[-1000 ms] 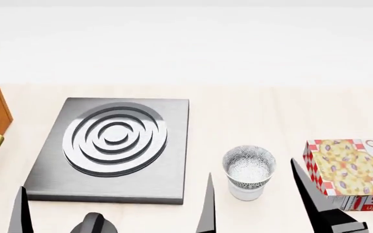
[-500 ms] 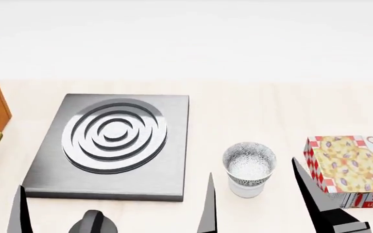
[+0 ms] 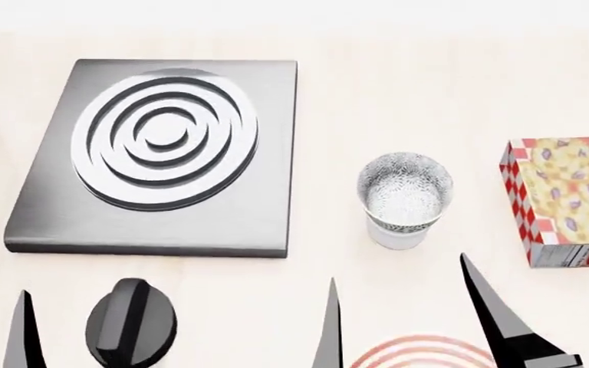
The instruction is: Pick the akita bowl on the ramekin and place it on the plate.
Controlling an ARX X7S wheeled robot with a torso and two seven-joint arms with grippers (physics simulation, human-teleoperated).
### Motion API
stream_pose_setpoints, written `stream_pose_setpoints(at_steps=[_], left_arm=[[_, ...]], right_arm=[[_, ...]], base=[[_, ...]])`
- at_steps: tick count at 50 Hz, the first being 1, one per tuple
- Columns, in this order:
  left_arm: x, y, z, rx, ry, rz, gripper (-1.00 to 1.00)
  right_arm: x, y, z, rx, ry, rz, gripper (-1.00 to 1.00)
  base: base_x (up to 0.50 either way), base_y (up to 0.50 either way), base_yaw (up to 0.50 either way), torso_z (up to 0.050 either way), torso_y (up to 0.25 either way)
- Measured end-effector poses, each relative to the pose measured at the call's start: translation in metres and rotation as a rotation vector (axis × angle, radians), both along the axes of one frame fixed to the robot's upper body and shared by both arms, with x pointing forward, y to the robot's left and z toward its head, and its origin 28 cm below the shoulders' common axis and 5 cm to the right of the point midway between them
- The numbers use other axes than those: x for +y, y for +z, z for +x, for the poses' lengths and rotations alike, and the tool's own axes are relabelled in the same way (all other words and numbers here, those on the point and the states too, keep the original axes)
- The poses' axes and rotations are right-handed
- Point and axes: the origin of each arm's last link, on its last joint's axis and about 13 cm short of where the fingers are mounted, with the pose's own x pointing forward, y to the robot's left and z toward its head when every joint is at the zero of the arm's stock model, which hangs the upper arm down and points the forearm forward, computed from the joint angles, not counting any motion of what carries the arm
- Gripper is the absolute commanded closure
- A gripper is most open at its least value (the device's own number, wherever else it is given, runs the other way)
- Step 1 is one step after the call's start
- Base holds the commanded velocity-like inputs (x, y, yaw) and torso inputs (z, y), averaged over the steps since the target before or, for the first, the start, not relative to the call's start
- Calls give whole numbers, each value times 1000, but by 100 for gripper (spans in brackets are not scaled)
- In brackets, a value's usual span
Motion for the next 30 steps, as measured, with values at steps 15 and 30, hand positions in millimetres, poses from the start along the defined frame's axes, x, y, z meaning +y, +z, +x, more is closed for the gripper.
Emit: stream_pose_setpoints(at_steps=[15,30], left_arm=[[0,0,0,3,7,-9,-100],[0,-18,14,139,76,10,-100]], right_arm=[[0,-1,0,3,1,-1,-100],[-3,-20,10,89,-16,-10,-100]], base=[[0,0,0,0,-100],[0,0,0,0,0]])
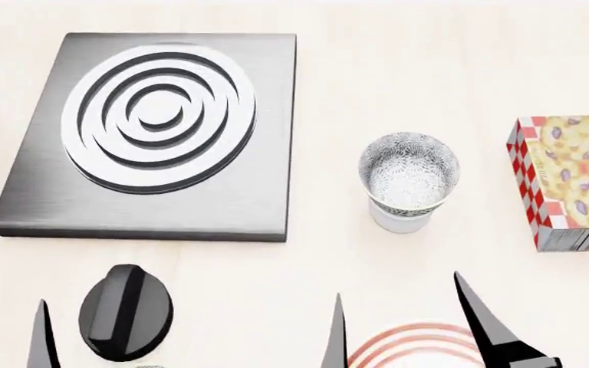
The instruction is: Pick the akita bowl on the ramekin and place it on the plate.
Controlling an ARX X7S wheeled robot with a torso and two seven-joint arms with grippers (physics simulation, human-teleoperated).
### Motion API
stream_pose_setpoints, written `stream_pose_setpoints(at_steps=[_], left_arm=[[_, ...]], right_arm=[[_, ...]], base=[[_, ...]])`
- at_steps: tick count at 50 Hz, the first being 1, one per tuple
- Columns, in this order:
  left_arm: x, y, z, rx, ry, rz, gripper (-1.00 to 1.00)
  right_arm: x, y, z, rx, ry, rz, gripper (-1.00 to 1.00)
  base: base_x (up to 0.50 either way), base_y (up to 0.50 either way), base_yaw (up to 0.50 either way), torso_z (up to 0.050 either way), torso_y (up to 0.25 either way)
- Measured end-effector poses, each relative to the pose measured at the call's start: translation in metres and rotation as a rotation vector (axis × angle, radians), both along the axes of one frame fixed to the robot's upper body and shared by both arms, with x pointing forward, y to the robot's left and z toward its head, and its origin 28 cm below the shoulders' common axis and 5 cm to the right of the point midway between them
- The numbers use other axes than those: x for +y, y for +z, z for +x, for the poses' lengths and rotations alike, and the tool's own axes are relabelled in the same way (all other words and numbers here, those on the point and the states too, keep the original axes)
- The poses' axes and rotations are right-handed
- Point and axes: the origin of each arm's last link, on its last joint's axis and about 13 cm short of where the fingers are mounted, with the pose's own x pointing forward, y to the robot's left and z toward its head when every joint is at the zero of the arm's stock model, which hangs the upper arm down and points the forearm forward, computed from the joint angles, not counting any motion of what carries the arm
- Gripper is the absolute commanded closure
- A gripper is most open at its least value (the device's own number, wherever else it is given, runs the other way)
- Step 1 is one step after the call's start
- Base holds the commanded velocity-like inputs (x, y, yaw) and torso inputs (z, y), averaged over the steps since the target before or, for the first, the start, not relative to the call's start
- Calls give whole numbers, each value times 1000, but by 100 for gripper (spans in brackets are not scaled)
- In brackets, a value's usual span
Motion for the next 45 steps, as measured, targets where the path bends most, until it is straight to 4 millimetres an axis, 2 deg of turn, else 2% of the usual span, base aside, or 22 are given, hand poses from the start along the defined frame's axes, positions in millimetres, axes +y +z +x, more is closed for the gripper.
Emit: stream_pose_setpoints(at_steps=[9,22,45], left_arm=[[-1,11,-3,-34,17,0,-100],[-2,16,-5,-46,32,2,-100],[-3,16,-5,-36,35,12,-100]], right_arm=[[2,12,-4,-48,17,-10,-100],[3,20,-4,-69,24,-41,-100],[-12,46,33,27,58,-292,-100]], base=[[0,0,0,0,0],[0,0,0,0,0],[0,0,0,0,0]])
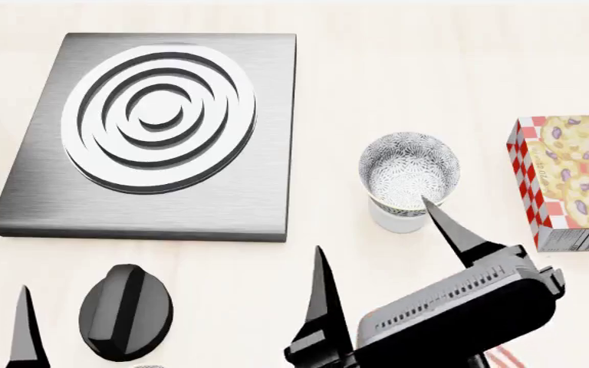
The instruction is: Pick the akita bowl on the ramekin and place it on the plate.
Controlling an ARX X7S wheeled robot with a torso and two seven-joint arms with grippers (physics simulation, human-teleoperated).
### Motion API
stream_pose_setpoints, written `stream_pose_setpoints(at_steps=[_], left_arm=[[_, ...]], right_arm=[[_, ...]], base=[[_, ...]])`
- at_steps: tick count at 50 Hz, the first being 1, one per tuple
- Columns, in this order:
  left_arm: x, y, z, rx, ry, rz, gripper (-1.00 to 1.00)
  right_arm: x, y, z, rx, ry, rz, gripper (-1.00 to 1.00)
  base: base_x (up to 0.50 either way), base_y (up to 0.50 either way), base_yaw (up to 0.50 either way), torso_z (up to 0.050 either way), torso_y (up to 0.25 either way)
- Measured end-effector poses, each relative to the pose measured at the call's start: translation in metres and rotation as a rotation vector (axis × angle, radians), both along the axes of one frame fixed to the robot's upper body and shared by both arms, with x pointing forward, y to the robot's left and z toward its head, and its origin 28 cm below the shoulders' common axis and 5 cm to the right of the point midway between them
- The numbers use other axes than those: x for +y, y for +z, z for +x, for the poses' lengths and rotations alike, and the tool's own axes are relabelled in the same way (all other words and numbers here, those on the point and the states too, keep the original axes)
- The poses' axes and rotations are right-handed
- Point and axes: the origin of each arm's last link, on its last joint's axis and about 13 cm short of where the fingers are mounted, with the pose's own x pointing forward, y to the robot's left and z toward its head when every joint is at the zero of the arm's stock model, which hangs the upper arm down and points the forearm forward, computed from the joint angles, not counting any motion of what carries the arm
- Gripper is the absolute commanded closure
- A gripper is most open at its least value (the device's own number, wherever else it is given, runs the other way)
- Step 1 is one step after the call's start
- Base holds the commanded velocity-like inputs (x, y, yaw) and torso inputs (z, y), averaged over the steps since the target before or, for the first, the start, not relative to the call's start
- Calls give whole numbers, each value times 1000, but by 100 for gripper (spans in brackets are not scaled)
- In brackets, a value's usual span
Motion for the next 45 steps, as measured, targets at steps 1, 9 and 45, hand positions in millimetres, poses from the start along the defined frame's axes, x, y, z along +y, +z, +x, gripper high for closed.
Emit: stream_pose_setpoints(at_steps=[1,9,45], left_arm=[[0,0,0,1,0,0,-100],[0,0,0,5,0,4,-100],[0,-2,1,19,11,14,-100]], right_arm=[[-1,2,2,6,0,-10,-100],[-7,15,18,54,1,-94,-100],[-30,48,87,294,-20,-369,-100]], base=[[0,0,0,0,0],[0,0,0,0,0],[0,0,0,0,0]])
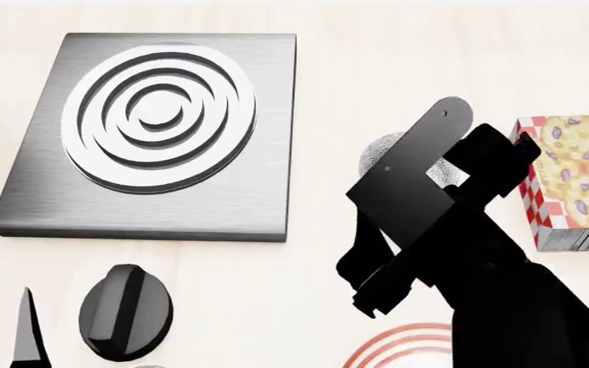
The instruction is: Pick the akita bowl on the ramekin and place it on the plate.
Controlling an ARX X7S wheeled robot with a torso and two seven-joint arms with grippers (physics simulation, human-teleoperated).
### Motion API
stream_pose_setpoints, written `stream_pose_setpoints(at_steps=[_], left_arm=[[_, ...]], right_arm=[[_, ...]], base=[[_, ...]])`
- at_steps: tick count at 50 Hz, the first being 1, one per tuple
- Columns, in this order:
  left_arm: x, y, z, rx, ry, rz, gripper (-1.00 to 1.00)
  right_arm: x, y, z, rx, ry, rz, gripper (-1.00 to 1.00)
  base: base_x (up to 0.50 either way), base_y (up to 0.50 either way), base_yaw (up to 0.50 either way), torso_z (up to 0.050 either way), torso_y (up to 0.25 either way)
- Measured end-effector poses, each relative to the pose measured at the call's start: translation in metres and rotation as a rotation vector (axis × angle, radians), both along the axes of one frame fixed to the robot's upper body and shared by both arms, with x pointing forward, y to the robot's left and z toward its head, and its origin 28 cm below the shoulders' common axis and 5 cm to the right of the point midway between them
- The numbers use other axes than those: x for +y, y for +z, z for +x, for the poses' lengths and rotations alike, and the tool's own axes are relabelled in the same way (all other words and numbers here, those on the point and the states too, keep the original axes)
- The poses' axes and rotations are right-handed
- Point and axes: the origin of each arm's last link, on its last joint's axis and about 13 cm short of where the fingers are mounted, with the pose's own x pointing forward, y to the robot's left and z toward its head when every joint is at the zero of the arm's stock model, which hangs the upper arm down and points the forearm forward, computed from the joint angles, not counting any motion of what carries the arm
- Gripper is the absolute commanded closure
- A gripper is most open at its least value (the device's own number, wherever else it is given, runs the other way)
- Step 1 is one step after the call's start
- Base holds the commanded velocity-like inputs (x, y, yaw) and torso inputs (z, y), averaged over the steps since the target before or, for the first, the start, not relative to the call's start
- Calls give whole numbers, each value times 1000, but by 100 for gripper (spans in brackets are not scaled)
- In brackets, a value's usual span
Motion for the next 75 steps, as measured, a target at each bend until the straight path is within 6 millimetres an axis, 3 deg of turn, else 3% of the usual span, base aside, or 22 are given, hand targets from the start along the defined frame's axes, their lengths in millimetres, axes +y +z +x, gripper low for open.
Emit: stream_pose_setpoints(at_steps=[33,75], left_arm=[[1,0,1,3,10,2,-100],[2,-1,2,6,19,1,-100]], right_arm=[[-6,6,43,175,21,-123,-100],[-3,-1,75,314,26,-213,-100]], base=[[0,0,0,0,0],[0,0,0,0,0]])
